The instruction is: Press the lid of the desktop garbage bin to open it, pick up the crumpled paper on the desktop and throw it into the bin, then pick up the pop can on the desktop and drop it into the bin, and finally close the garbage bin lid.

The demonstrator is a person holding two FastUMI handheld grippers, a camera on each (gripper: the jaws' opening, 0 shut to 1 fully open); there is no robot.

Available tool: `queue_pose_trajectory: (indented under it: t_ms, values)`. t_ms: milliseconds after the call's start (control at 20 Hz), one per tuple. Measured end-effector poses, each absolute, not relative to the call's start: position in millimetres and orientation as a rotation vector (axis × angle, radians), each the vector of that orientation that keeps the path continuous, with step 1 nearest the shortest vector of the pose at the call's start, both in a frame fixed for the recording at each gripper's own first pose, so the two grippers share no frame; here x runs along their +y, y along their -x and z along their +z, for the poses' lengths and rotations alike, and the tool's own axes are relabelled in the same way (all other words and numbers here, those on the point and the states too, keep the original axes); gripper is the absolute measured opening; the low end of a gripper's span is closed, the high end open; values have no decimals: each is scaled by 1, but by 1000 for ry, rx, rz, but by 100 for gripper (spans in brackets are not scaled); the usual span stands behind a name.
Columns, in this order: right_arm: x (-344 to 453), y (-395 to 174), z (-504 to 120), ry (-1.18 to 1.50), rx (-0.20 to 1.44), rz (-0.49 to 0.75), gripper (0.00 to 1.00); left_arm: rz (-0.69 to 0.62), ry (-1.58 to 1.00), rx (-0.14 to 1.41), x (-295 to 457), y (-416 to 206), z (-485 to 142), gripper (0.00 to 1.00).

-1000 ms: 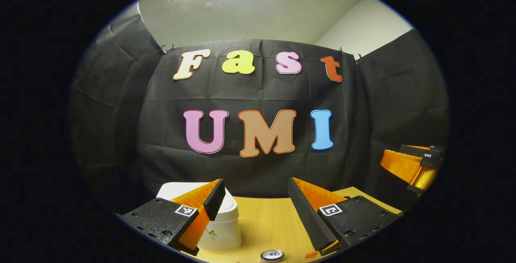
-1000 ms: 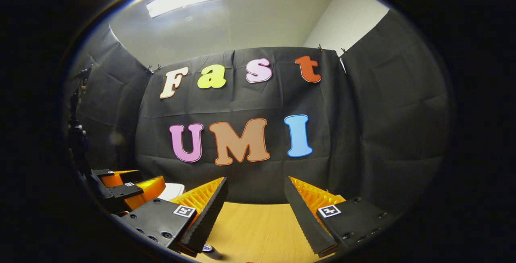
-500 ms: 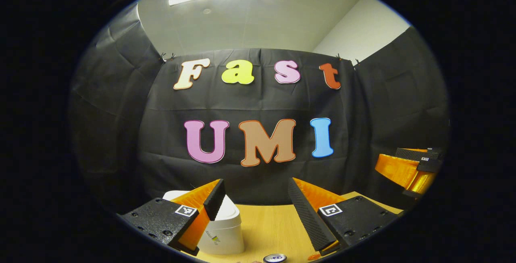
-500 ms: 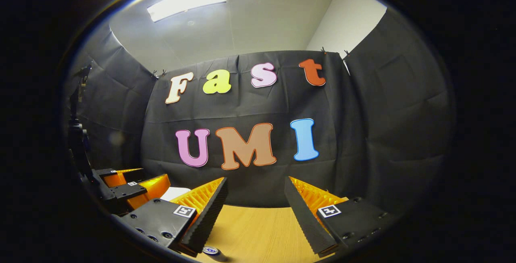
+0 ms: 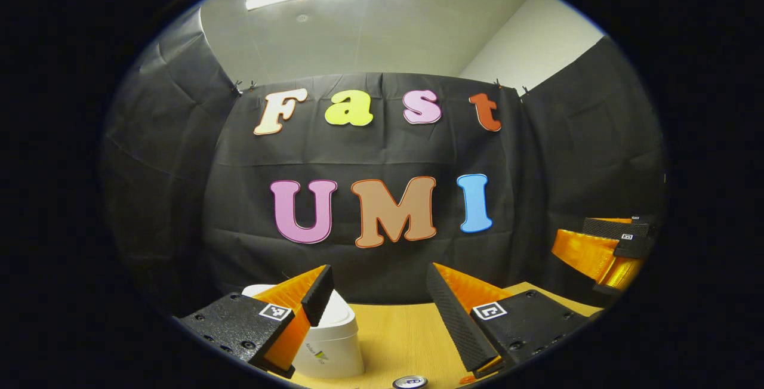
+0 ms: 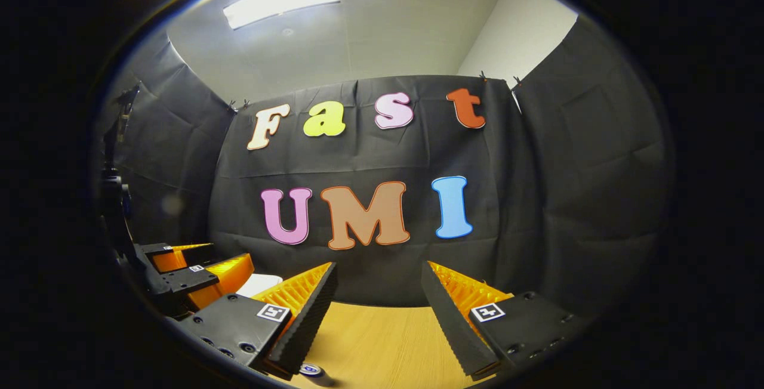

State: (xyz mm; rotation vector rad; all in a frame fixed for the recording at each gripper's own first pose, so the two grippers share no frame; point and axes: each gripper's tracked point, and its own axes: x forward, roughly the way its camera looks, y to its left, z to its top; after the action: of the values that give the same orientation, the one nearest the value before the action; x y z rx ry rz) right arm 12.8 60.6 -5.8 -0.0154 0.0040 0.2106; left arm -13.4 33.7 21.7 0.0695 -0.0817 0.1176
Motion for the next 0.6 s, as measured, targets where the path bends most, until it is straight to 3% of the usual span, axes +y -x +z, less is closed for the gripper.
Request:
queue_pose_trajectory:
  t_ms: [400,600]
  values:
    - [61,-12,-9,21,13,213,94,112,-63,-57,36,12,15,93]
    - [63,-13,-10,24,17,214,94,106,-60,-43,36,11,12,75]
